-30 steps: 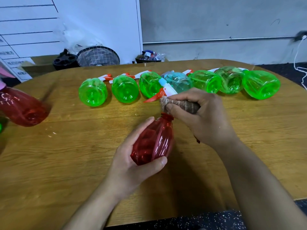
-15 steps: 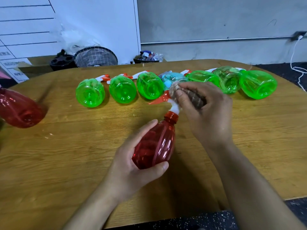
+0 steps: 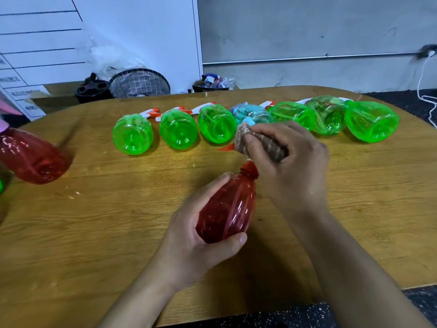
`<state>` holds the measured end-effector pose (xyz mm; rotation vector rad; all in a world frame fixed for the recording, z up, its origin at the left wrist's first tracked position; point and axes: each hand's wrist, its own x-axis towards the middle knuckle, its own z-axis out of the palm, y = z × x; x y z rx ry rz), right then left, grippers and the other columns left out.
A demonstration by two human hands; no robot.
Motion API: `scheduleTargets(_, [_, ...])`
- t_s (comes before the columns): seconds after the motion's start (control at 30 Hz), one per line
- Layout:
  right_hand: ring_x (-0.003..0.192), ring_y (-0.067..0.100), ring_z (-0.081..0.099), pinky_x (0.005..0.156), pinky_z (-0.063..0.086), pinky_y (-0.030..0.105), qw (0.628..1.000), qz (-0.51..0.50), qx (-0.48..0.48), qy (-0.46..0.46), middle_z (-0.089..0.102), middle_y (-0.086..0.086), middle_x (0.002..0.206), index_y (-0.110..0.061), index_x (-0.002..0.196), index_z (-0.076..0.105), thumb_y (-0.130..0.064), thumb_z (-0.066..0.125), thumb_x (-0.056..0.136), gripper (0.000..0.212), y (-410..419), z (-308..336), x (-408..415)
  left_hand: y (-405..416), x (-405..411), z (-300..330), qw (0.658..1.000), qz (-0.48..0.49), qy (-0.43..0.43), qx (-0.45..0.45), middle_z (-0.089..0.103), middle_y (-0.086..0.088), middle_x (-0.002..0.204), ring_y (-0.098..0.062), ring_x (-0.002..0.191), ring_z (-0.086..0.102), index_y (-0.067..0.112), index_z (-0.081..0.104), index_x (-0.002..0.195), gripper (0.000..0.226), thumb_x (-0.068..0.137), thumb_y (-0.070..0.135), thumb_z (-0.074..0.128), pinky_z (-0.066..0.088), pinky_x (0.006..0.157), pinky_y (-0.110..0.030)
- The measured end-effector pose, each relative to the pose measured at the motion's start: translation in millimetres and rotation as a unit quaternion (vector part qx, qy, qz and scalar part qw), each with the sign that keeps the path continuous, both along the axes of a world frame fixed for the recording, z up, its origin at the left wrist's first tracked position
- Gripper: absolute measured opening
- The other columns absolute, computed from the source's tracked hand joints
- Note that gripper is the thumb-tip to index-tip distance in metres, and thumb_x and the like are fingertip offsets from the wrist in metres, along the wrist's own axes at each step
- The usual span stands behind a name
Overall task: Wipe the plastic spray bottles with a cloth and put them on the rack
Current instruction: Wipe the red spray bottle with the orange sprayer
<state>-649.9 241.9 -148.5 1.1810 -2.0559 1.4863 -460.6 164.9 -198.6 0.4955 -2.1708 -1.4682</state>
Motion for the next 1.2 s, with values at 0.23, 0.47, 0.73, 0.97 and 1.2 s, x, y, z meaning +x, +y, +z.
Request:
scheduleTargets(0.23, [0.092,0.006,0.073,0.074,0.061,0.031,0.992,0.020,-0.068,-0.103,0.076,-0.008,0.100,-0.019,0.110,0.078,-0.028,0.074,0.098,0.015,-0.2,4.6,-7.8,0.2,2.6,1.7,1.000,-0.013,-0.006,0.020,0.053,0.020,0.155,-0.012,0.145,0.052,0.049,0.050,0.151,0.087,0.075,0.035,0.090,0.050,0.114,-0.049])
scheduleTargets(0.47, [0.097,0.004,0.070,0.083,0.058,0.024,0.999,0.012,-0.013,-0.033,0.076,-0.006,0.105,-0.022,0.116,0.077,-0.031,0.073,0.098,0.021,1.0,2.1,-9.8,-0.3,3.3,2.1,1.000,-0.013,-0.012,0.006,0.053,0.026,0.152,-0.006,0.141,0.054,0.057,0.049,0.148,0.087,0.072,0.042,0.089,0.055,0.109,-0.039])
scheduleTargets(0.73, [0.097,0.002,0.069,0.084,0.056,0.023,0.997,0.071,0.032,-0.012,0.075,-0.007,0.106,-0.022,0.115,0.079,-0.030,0.075,0.096,0.021,1.3,3.4,-8.0,0.5,1.7,2.1,1.000,-0.008,-0.004,0.009,0.053,0.025,0.152,-0.006,0.142,0.053,0.053,0.051,0.149,0.087,0.071,0.044,0.088,0.051,0.113,-0.044])
scheduleTargets(0.97, [0.093,0.003,0.068,0.080,0.056,0.023,1.000,0.017,0.000,-0.013,0.074,-0.008,0.103,-0.023,0.113,0.079,-0.031,0.074,0.097,0.019,0.6,1.1,-5.5,0.7,1.3,1.8,1.000,-0.010,0.005,0.013,0.053,0.026,0.153,-0.003,0.142,0.052,0.051,0.051,0.149,0.087,0.071,0.044,0.088,0.052,0.111,-0.029])
scheduleTargets(1.2, [0.091,0.003,0.068,0.077,0.055,0.022,0.997,0.069,0.044,0.001,0.073,-0.008,0.102,-0.022,0.114,0.080,-0.031,0.076,0.096,0.020,-2.9,-2.4,-0.5,-1.3,2.2,1.9,0.999,-0.008,0.018,0.034,0.056,0.025,0.150,-0.002,0.139,0.056,0.052,0.052,0.148,0.086,0.071,0.041,0.088,0.051,0.105,-0.018])
